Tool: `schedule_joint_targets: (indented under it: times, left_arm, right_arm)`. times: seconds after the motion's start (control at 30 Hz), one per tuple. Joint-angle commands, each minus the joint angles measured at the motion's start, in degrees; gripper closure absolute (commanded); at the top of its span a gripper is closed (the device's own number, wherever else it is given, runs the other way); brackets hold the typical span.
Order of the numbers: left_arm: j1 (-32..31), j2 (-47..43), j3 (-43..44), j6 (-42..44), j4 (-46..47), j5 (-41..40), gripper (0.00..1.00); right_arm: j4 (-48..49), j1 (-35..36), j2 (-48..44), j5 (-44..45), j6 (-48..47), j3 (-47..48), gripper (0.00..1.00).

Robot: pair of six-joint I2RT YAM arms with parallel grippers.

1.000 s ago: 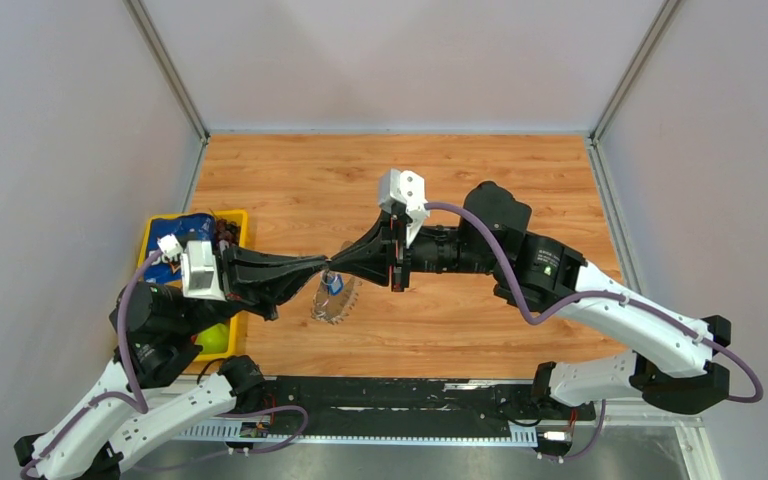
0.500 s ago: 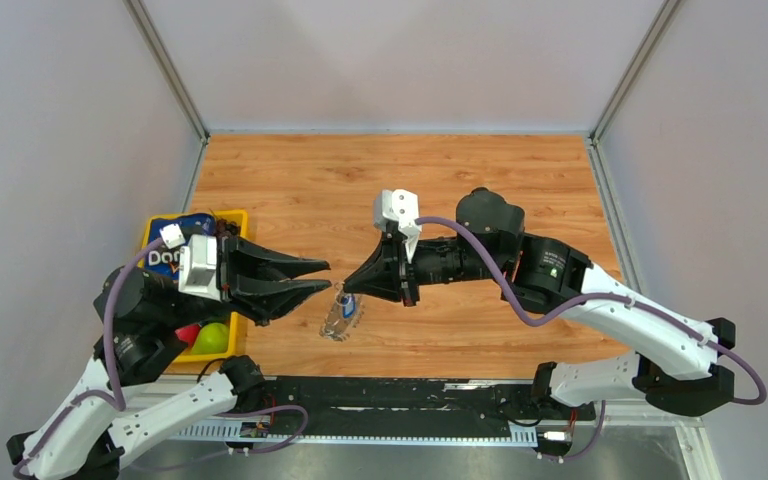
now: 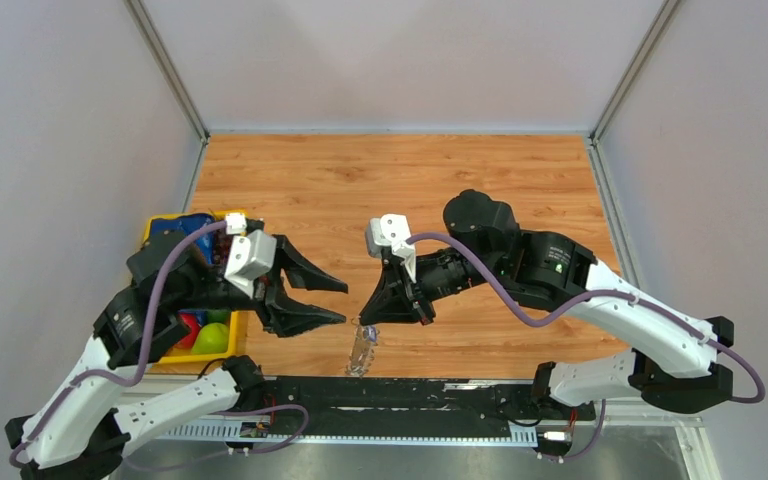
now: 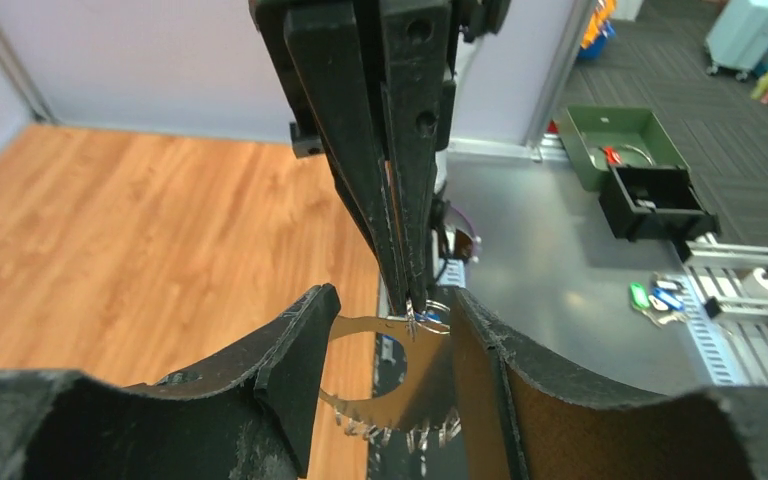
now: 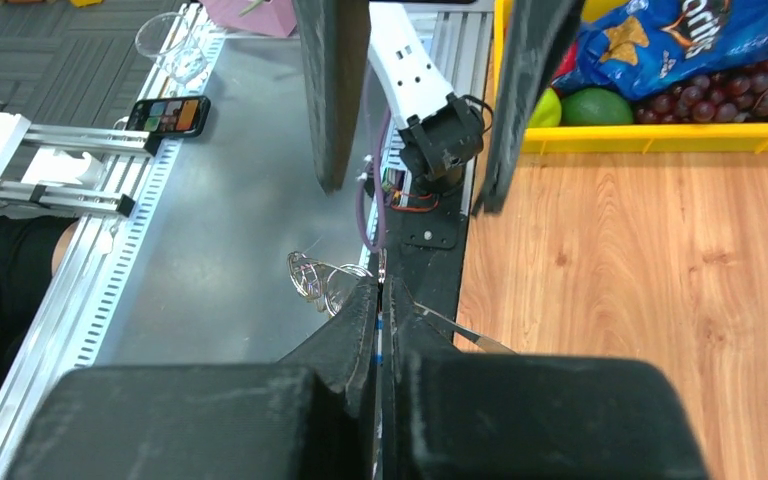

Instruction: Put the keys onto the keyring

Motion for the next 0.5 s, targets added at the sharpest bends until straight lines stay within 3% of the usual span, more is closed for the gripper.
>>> schedule_joint_targets:
  times: [0.0, 0.47]
  left_arm:
    - [0.1, 3.0, 2.4, 1.5, -6.4, 4.7, 0.44]
    - [0.1, 7.7, 5.0, 1.4, -14.7, 3.2, 0.49]
  right_arm:
    - [-1.9, 0.3, 0.6, -2.6, -1.7, 3.1, 1.00]
    - [-3.3, 0.3, 4.0, 3.5, -1.1, 4.5, 1.00]
